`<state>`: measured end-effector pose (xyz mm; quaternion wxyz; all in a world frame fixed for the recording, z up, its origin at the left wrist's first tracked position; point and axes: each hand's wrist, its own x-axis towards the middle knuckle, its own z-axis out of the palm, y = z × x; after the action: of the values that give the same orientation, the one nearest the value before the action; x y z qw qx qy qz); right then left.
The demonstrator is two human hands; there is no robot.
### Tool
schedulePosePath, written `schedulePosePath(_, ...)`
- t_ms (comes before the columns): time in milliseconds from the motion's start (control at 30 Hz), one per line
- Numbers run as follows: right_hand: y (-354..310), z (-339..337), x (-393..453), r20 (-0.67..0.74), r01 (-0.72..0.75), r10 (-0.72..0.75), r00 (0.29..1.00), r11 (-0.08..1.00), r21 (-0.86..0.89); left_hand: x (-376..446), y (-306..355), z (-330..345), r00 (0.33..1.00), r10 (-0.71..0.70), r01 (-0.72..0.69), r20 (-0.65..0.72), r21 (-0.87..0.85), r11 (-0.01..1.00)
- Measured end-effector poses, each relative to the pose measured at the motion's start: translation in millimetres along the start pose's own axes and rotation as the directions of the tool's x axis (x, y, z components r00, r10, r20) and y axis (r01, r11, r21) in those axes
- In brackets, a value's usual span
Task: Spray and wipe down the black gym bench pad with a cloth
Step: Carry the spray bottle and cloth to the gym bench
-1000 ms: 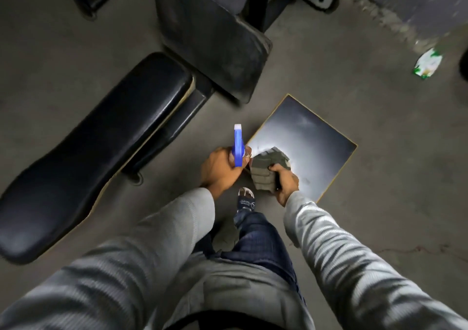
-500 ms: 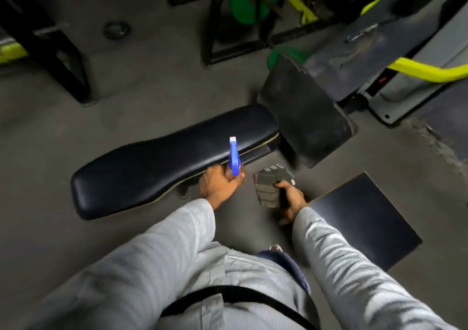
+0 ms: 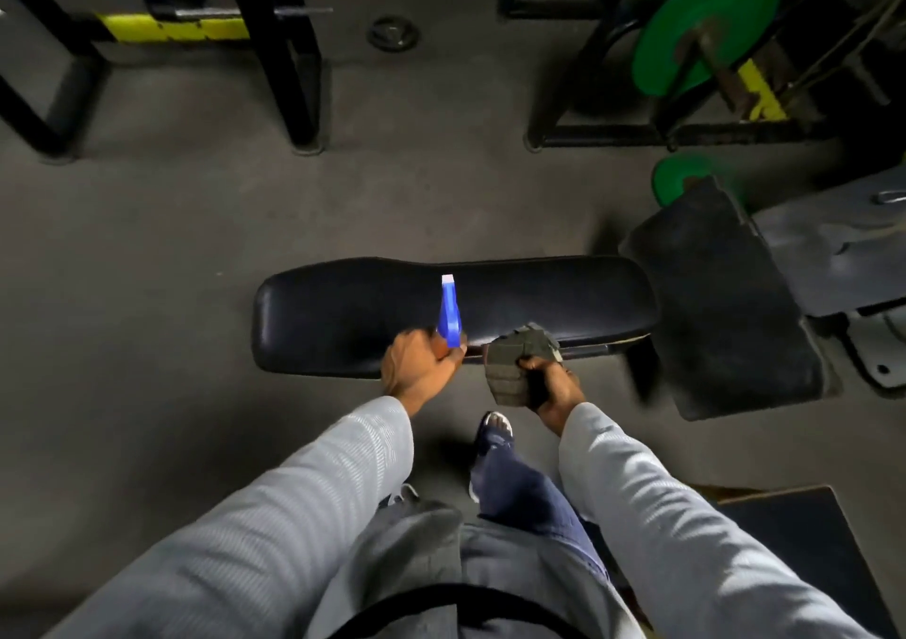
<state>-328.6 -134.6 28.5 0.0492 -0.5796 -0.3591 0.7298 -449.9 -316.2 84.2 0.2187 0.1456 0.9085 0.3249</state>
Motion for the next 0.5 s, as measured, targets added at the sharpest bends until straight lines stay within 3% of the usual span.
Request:
schedulePosePath(133, -8, 27, 46, 0.081, -0.081, 0.088, 0.993, 0.993, -0.086, 28, -10, 6, 0.997, -0.038, 0.036, -0.063, -0.031, 0.999)
schedulePosePath(300, -42, 61, 89, 0.036, -0.011, 0.022, 0.999, 0.962, -0.272, 74, -11, 22, 0.992, -0.077, 0.069, -0.104, -0.079, 0.995)
schedulePosePath(500, -62, 87, 183, 0.003, -0.009, 0.014, 1.000, 0.767, -0.642, 127, -2, 39, 0.953, -0.296, 0.280, -0.056, -0.204, 0.938)
